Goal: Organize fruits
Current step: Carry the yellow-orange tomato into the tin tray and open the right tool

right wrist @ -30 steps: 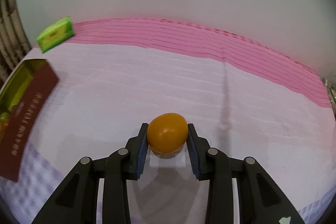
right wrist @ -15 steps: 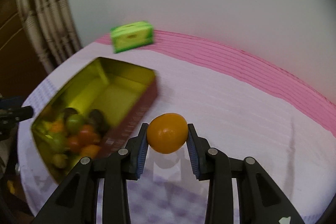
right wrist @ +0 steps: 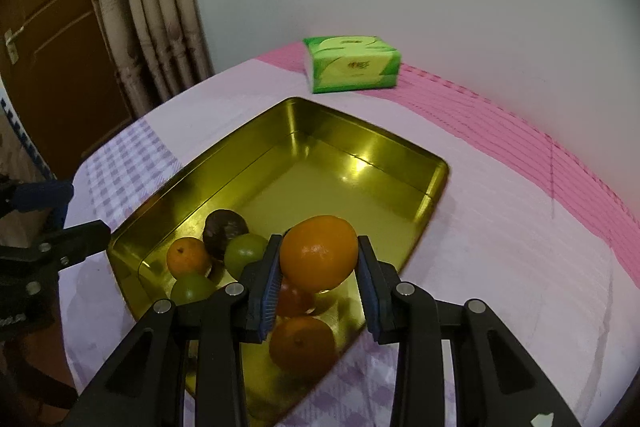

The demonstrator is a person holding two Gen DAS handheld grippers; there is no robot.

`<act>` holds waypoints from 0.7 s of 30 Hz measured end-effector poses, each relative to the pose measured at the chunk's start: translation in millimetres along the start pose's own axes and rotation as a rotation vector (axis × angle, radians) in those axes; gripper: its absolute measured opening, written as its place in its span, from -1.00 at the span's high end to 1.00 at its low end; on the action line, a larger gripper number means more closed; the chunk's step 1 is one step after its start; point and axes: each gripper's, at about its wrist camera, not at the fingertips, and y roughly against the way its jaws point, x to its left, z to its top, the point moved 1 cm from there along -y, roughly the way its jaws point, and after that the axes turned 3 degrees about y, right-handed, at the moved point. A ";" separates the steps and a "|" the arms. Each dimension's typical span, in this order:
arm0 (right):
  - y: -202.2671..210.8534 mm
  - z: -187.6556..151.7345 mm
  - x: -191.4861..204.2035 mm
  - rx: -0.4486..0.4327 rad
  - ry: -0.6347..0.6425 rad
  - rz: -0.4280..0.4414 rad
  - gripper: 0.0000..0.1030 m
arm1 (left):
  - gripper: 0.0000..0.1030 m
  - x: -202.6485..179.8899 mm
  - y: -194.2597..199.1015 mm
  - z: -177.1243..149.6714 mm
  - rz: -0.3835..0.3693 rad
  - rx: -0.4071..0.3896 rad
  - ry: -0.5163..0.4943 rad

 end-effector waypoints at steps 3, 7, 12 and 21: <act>-7.9 0.8 5.2 0.011 0.002 -0.002 0.37 | -0.21 1.1 -0.6 0.3 0.002 0.002 0.006; -15.4 1.6 7.3 0.023 0.005 -0.020 0.37 | -0.21 1.5 -1.1 0.6 0.003 0.005 0.008; -22.2 -1.5 5.2 0.045 -0.010 -0.042 0.36 | -0.21 1.4 -1.3 0.6 0.000 0.007 0.009; -27.6 -3.9 6.2 0.067 -0.024 -0.067 0.33 | -0.21 -1.1 -3.1 -1.2 -0.011 0.014 0.002</act>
